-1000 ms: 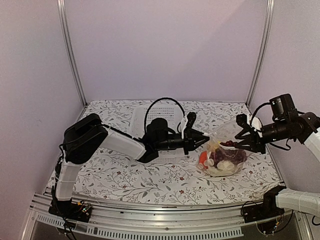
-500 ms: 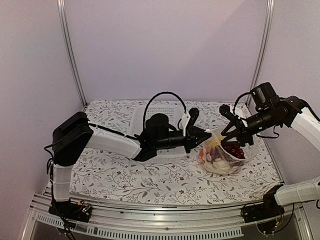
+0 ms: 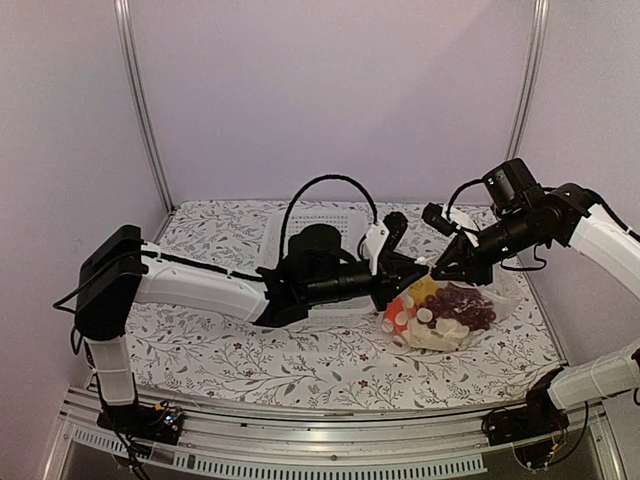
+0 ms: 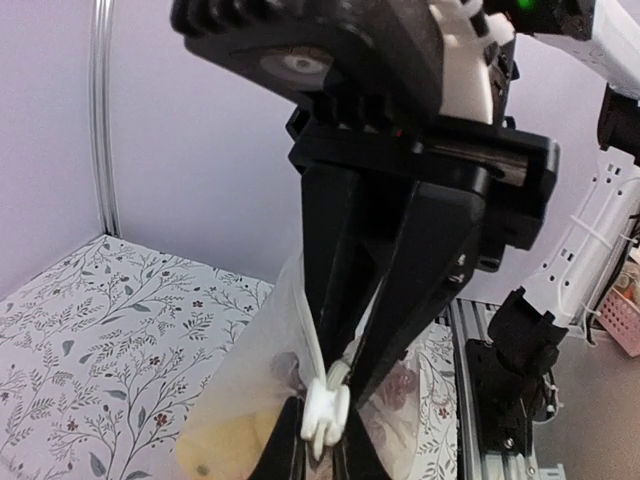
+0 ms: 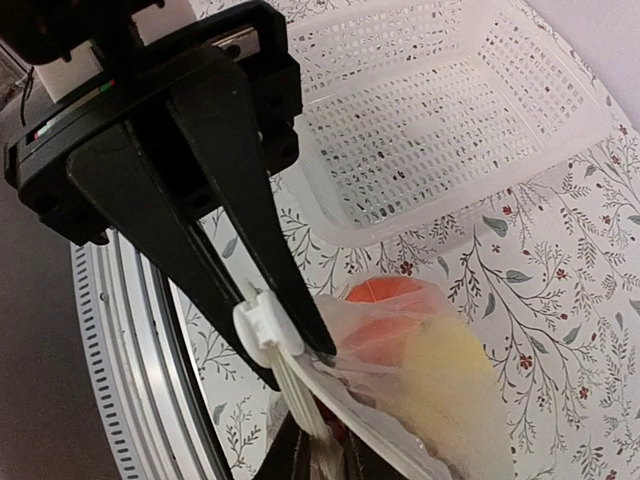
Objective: Place the food in the zip-top bag and seal the zipper
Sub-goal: Pass from the left arm to the right, then pass from the right arm to the left
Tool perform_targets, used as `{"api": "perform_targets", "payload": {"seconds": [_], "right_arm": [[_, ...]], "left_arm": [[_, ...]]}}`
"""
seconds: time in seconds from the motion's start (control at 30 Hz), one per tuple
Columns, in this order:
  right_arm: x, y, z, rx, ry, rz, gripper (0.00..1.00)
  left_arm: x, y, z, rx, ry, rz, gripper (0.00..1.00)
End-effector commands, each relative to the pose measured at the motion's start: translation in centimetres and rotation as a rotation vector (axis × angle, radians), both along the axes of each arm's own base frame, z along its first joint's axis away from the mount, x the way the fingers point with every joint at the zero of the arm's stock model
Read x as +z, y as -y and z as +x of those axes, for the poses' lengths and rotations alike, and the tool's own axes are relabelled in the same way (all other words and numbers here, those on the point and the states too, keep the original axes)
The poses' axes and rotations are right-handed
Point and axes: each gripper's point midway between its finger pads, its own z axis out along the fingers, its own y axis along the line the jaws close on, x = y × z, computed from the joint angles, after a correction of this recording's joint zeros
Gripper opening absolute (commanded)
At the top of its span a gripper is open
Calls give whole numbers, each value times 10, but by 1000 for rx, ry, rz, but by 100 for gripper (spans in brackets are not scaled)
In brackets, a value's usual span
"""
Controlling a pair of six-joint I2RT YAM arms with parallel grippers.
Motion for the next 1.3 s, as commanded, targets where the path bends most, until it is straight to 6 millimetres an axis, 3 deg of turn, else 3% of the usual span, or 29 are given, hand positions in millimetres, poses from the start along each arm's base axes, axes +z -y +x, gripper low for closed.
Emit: {"api": "perform_targets", "payload": {"seconds": [0.0,0.1,0.2,0.33,0.5,0.7,0.83,1.03,1.1,1.2,1.27], "right_arm": [[12,-7,3,16,40,29,10],[15,-11,-6,62,47,39,2],[13,-12,-13,106,70,48,0],[18,-15,-27,162,69,91,0],[18,-16,-38,206,37,110,0],[15,-15,-51,243,7,124,1],[8,-12,-56,258,-15,109,2],[3,-9,-46,217,13,76,4],[1,-8,-42,200,16,61,14],[2,-8,-36,171,21,53,39],[7,-9,-33,162,30,59,45]], "left_arm": [[28,-9,-15,16,34,-37,0],[26,-15,-17,32,28,-34,3],[19,-20,-19,40,21,-30,23],[6,-26,-22,40,17,-10,37],[-6,-23,-23,24,60,14,45],[-11,-18,-17,-27,64,-14,48],[-6,-15,-12,-72,66,-45,45],[-5,-13,-12,-133,57,-76,23],[-6,-13,-13,-143,57,-79,15],[-5,-14,-12,-142,57,-85,5],[-4,-16,-11,-129,48,-89,3]]}}
